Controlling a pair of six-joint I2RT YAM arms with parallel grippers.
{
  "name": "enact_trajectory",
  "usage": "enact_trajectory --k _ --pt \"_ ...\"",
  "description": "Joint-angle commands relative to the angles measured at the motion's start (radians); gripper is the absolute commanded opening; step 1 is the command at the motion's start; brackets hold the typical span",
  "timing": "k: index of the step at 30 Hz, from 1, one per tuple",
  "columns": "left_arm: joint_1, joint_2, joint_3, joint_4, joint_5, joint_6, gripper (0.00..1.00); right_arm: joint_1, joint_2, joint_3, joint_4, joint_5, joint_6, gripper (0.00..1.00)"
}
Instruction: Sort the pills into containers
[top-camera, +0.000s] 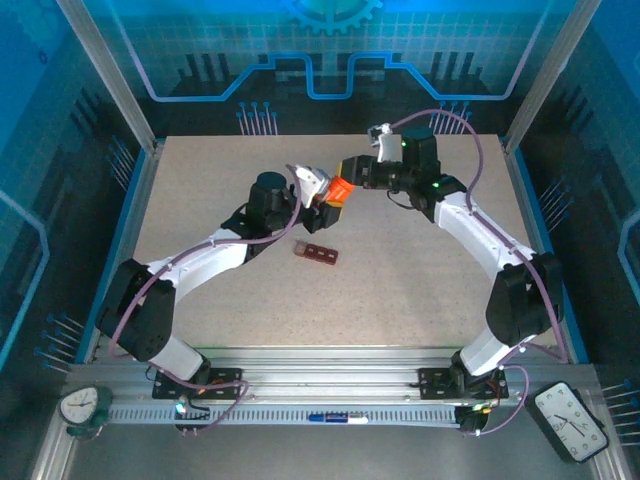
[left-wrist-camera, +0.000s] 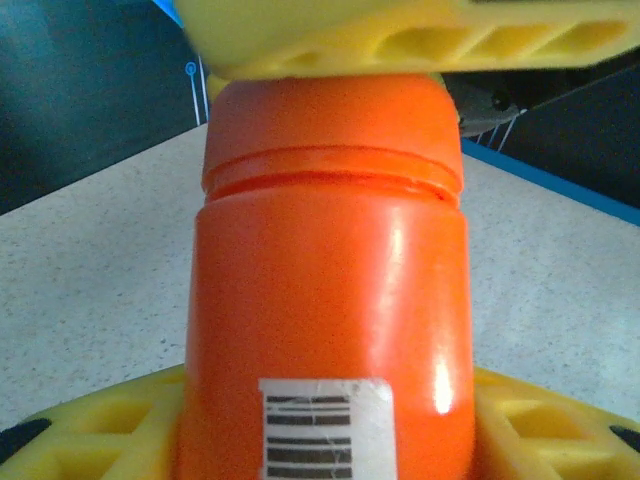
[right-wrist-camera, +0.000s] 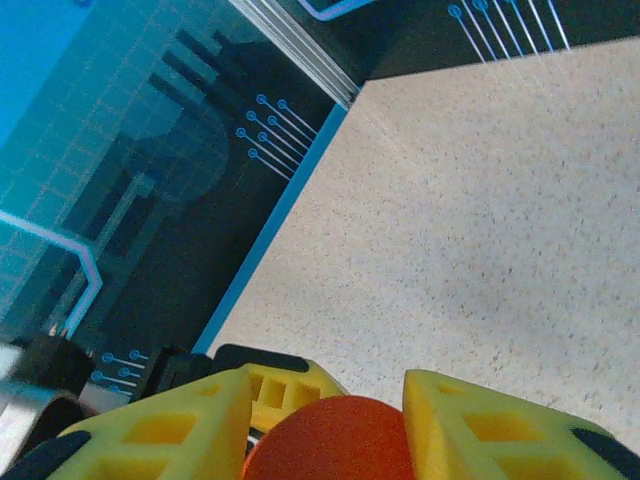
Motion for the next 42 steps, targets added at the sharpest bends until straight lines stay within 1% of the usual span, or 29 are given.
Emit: enact_trajectory --k 1,2,3,4,5,6,9,15,20,25,29,33,34,37,38,40,42 --pt "0.016 -0.023 0.04 0.08 0.09 -0.071 0.03 -0.035 -0.027 -0.028 0.031 -0.053 -0.081 0.46" --pt "0.016 -0.02 0.043 0.073 0.089 -0.067 0.03 -0.039 -0.034 -0.031 0.038 -0.053 -0.069 0.48" --pt "0.016 -0.017 0.045 0.068 0.084 -0.061 0.03 -0.043 -0.043 -0.03 0.036 -0.044 -0.049 0.54" --pt "0.016 -0.017 0.045 0.064 0.075 -0.053 0.03 -0.047 -0.052 -0.029 0.032 -0.034 -0.023 0.63" --pt "0.016 -0.015 0.043 0.062 0.064 -0.046 0.03 -0.051 -0.061 -0.029 0.03 -0.019 0.004 0.68" --pt "0.016 -0.014 0.04 0.061 0.053 -0.035 0.03 -0.056 -0.072 -0.032 0.034 -0.007 0.043 0.72" --pt "0.013 -0.012 0.033 0.057 0.021 0.003 0.03 -0.063 -0.099 -0.034 0.015 0.042 0.148 0.78" --pt "0.001 -0.01 0.033 0.041 -0.04 0.074 0.03 -0.046 -0.114 -0.031 -0.074 0.137 0.314 0.85" --pt "-0.011 -0.006 0.035 0.051 -0.06 0.089 0.03 -0.009 -0.084 -0.002 -0.123 0.172 0.326 0.88" --pt "-0.019 0.002 0.047 0.046 -0.063 0.093 0.03 0.021 -0.05 0.006 -0.1 0.153 0.34 0.88" --pt "-0.024 0.004 0.047 0.043 -0.065 0.097 0.02 0.037 -0.037 0.011 -0.089 0.149 0.338 0.84" --pt "-0.027 0.007 0.045 0.045 -0.066 0.094 0.02 0.045 -0.028 0.007 -0.08 0.139 0.339 0.75" --pt "-0.029 0.006 0.045 0.047 -0.067 0.094 0.03 0.045 -0.028 0.004 -0.076 0.137 0.336 0.71" --pt "-0.028 0.005 0.04 0.048 -0.073 0.093 0.03 0.044 -0.028 -0.002 -0.066 0.128 0.333 0.53" --pt "-0.028 0.003 0.041 0.051 -0.076 0.089 0.03 0.044 -0.029 -0.006 -0.061 0.122 0.328 0.48" --pt "-0.027 0.003 0.04 0.055 -0.074 0.077 0.02 0.043 -0.03 -0.009 -0.049 0.111 0.311 0.43" --pt "-0.026 -0.003 0.042 0.058 -0.067 0.055 0.02 0.035 -0.024 -0.006 -0.023 0.075 0.27 0.41"
